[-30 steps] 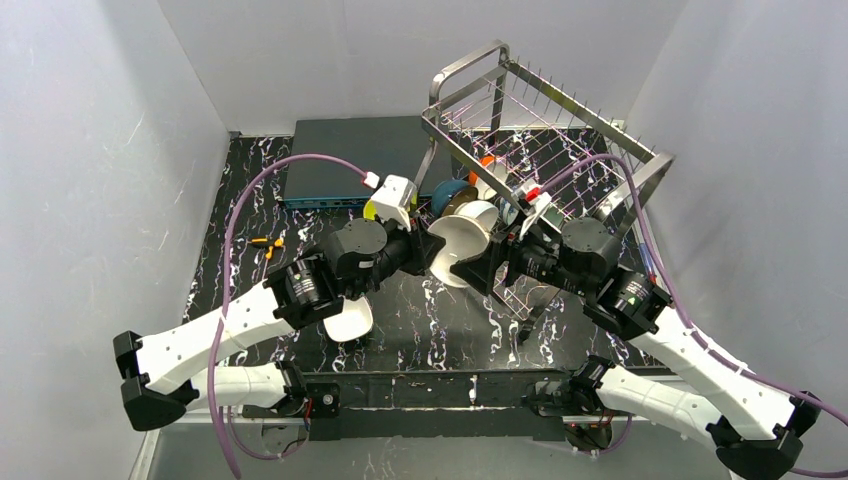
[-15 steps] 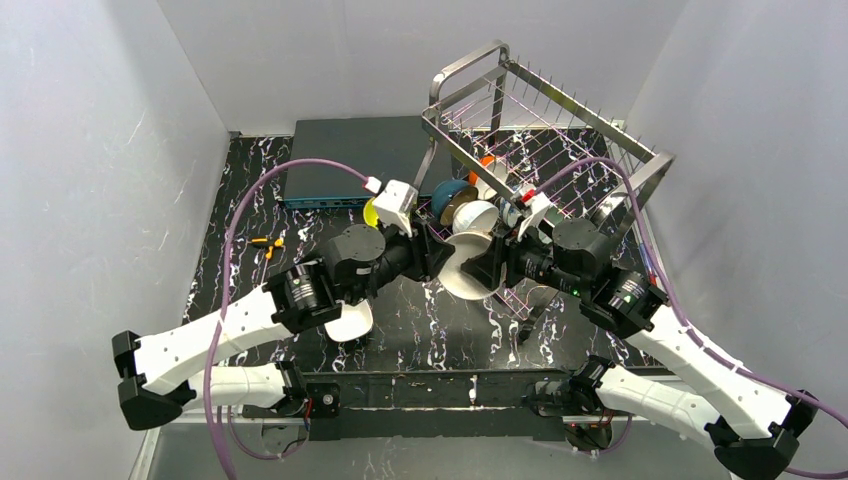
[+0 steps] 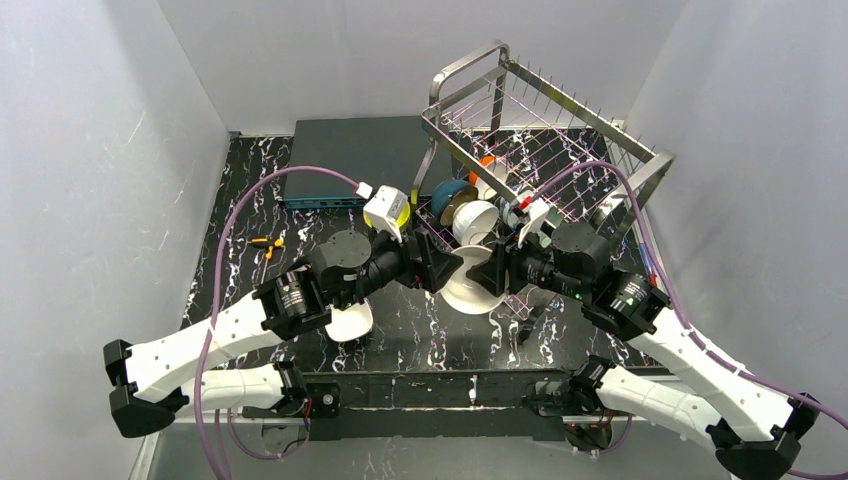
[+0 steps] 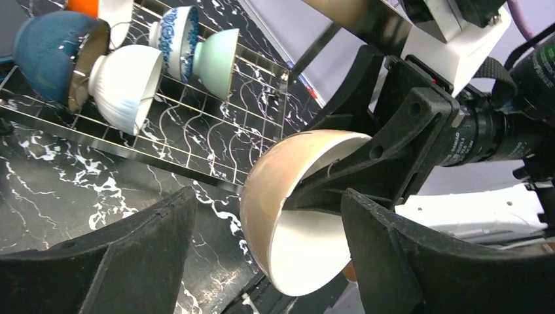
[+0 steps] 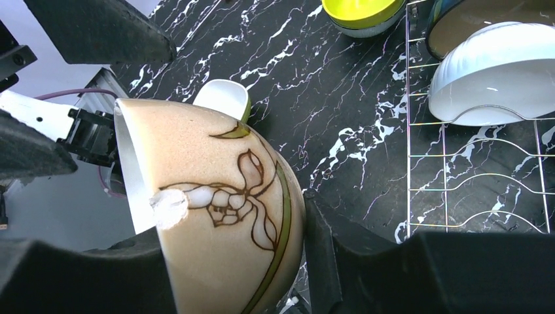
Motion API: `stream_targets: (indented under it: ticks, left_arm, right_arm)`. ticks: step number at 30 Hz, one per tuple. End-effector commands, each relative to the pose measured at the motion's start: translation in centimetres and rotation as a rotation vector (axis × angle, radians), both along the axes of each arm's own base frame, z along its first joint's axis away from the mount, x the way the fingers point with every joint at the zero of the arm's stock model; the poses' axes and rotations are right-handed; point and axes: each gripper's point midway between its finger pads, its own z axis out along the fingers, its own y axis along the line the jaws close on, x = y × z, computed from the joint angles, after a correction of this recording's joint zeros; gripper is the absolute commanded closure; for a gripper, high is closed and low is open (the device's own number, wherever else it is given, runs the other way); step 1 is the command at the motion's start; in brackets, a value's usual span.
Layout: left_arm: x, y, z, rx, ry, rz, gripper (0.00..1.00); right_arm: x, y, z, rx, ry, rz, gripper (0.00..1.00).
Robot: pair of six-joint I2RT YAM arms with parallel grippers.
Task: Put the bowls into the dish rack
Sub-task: Pick up the bowl from the center of the board.
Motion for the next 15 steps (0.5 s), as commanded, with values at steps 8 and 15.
stream_targets:
  ticks: [8, 15]
  left_arm:
    - [-0.5, 0.2, -4.6, 0.137, 0.098, -0.04, 0.29]
    - [-0.8, -2.2, -5.2, 0.114, 0.12, -0.108, 0.63]
  right_arm:
    - [-0.2, 0.7, 4.9, 0.138, -0.107, 0.034, 0.99]
    - [-0.2, 0.9, 4.8, 0.141, -0.098, 0.037, 0.99]
